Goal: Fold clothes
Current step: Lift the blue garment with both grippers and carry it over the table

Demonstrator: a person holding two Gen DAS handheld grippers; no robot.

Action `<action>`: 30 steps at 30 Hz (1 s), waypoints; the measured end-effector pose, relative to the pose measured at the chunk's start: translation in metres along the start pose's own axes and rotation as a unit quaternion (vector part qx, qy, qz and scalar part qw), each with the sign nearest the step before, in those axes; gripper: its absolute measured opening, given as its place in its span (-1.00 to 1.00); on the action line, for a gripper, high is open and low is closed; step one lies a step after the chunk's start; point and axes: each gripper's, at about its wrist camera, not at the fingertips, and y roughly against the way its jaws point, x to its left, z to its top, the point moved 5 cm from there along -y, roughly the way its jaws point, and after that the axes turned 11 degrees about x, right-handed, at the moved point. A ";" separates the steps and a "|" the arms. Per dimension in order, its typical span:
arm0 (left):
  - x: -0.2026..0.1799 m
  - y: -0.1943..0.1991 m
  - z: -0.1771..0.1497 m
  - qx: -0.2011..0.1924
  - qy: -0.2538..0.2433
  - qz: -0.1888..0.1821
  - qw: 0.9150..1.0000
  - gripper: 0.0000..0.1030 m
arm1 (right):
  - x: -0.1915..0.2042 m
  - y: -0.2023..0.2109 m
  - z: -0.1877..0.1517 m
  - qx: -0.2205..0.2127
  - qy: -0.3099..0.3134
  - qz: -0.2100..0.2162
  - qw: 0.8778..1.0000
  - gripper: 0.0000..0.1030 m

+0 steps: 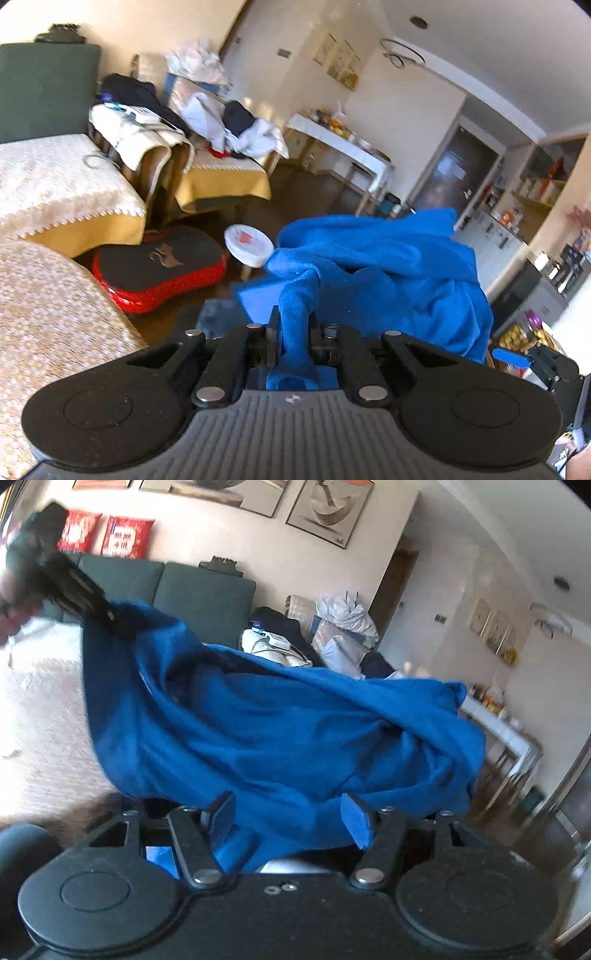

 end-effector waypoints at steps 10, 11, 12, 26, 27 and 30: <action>-0.009 0.032 0.021 -0.036 -0.005 -0.006 0.999 -0.83 | 0.088 -0.033 -0.011 -0.050 0.161 -0.100 0.980 1.00; -0.009 0.033 0.021 -0.037 -0.004 -0.004 0.999 -0.83 | 0.091 -0.037 -0.010 -0.057 0.169 -0.121 0.977 1.00; -0.010 0.033 0.021 -0.038 -0.003 -0.002 0.999 -0.83 | 0.092 -0.039 -0.007 -0.062 0.170 -0.131 0.975 1.00; 0.052 0.088 0.005 -0.094 0.060 0.073 0.991 -0.83 | 0.084 -0.024 0.056 -0.068 0.031 0.087 0.993 1.00; 0.059 0.098 0.005 -0.100 0.068 0.083 0.989 -0.83 | 0.086 -0.020 0.063 -0.078 0.027 0.106 0.991 1.00; 0.086 0.124 0.006 -0.117 0.086 0.120 0.982 -0.83 | 0.093 -0.012 0.087 -0.101 0.008 0.165 0.981 1.00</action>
